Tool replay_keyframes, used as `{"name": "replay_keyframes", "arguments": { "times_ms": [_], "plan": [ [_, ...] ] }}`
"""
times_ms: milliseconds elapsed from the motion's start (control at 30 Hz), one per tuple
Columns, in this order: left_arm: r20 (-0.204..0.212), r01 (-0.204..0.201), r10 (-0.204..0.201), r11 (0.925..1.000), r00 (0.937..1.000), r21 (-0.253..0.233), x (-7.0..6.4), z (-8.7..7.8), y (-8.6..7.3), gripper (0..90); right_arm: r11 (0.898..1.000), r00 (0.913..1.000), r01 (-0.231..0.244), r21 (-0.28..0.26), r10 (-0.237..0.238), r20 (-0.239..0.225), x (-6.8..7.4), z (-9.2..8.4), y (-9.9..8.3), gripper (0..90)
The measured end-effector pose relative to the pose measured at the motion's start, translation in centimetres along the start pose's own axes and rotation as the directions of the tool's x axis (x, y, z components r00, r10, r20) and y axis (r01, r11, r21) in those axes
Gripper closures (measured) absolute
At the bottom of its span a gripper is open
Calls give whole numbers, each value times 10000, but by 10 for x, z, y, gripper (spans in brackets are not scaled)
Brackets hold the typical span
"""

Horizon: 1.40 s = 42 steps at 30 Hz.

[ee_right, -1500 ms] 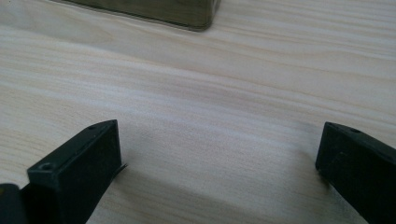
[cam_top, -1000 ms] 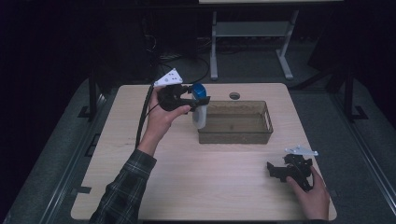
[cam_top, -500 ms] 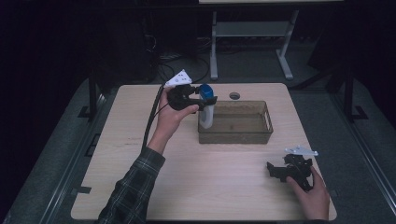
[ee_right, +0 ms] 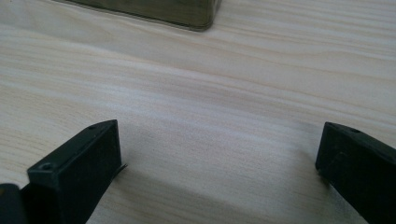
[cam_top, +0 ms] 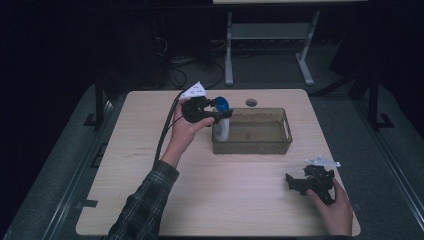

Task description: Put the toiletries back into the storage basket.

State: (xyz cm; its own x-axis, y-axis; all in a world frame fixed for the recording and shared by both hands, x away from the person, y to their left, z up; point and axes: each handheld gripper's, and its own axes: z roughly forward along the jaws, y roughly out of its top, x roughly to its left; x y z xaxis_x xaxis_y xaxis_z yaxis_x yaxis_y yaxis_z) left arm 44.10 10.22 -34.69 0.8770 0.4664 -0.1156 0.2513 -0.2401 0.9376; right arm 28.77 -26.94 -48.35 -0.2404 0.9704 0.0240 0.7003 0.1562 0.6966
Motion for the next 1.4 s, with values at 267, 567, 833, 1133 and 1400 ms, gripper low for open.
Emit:
{"name": "replay_keyframes", "arguments": {
  "times_ms": [267, 567, 833, 1133, 1400],
  "plan": [
    [-66, 100, -99, 9998, 9999, 193, 3, 3, -13, 373, 10000, 10000, 0, 0, 0, 0, 0, 0, 0, 0],
    [-105, 190, -186, 9989, 9998, 420, 5, 7, -25, 372, 10000, 10000, 0, -1, 0, 0, 0, 0, 0, 0],
    [-179, 312, -301, 9974, 9994, 654, 8, 10, -34, 372, 10000, 10000, 5, -3, -5, 1, 0, 0, 0, 0],
    [-181, 196, -184, 9976, 9997, 671, 6, 11, -36, 368, 10000, 10000, 2, -1, -2, 3, 0, 0, 0, 0],
    [-279, 147, -120, 9949, 9995, 993, 5, 5, -33, 238, 10000, 10000, 0, -1, 0, -1, 0, 0, 0, 0]
  ]
}}
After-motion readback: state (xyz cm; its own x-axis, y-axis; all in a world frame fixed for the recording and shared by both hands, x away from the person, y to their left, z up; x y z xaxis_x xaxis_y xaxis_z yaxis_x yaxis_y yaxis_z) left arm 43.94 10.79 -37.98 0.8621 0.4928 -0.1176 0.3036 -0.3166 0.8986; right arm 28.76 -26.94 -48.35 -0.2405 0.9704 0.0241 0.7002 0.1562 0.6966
